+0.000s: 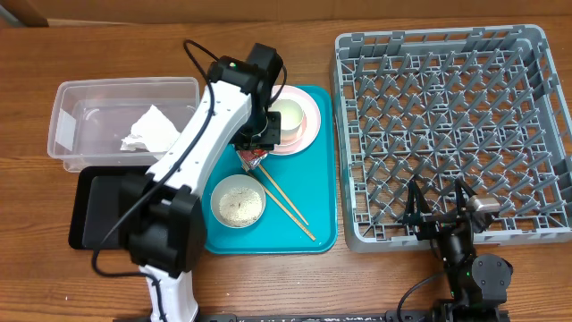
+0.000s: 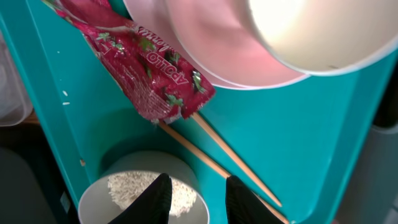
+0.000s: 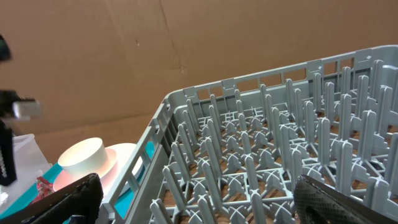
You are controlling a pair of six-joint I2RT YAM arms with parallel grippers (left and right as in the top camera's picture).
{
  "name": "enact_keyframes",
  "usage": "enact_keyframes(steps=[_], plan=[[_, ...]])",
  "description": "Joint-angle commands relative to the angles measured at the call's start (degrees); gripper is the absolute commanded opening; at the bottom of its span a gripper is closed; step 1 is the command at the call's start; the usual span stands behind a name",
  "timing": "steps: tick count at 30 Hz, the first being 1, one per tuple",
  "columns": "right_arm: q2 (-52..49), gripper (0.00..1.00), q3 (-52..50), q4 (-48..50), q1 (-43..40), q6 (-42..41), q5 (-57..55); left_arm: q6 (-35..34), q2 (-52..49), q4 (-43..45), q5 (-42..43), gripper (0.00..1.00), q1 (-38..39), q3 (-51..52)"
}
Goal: Sort waste into correct bins and load items into the dishwasher
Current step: 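Reach the left gripper to the red wrapper and grasp it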
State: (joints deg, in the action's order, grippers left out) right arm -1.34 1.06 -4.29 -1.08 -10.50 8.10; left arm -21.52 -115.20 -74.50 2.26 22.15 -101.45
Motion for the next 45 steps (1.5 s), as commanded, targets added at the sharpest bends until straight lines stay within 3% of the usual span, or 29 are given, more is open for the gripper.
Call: enact_keyframes(steps=[1,5,9,11,14,19,25,35,45], plan=[[0.0,1.0,-0.6,0.3,-0.1,-0.2,-0.2,-2.1,-3.3,0.9,-3.6,0.32,0.2,-0.7],[0.0,1.0,-0.6,0.3,-0.1,-0.2,-0.2,-8.9,-4.3,1.2,-10.7,0.34,-1.4,-0.7],[0.0,1.0,-0.6,0.3,-0.1,-0.2,-0.2,-15.7,-4.4,1.6,-9.9,0.38,-4.3,-0.7],[0.0,1.0,-0.6,0.3,-0.1,-0.2,-0.2,-19.5,-4.5,2.0,-9.8,0.45,-5.4,-0.7],[0.0,1.0,-0.6,0.3,-0.1,-0.2,-0.1,-22.3,-4.7,3.5,-9.7,0.58,-6.2,-0.6],[0.0,1.0,-0.6,0.3,-0.1,-0.2,-0.1,-23.8,-5.6,6.8,-9.7,0.62,-6.1,-0.5],[0.0,1.0,-0.6,0.3,-0.1,-0.2,-0.2,-26.3,-5.6,9.6,-9.7,0.44,-6.1,-0.3],[0.0,1.0,-0.6,0.3,-0.1,-0.2,-0.2,-29.6,-5.6,11.9,-11.0,0.47,-6.1,1.6],[0.0,1.0,-0.6,0.3,-0.1,-0.2,-0.2,-29.8,-5.6,17.3,-11.9,0.38,-6.0,6.7]])
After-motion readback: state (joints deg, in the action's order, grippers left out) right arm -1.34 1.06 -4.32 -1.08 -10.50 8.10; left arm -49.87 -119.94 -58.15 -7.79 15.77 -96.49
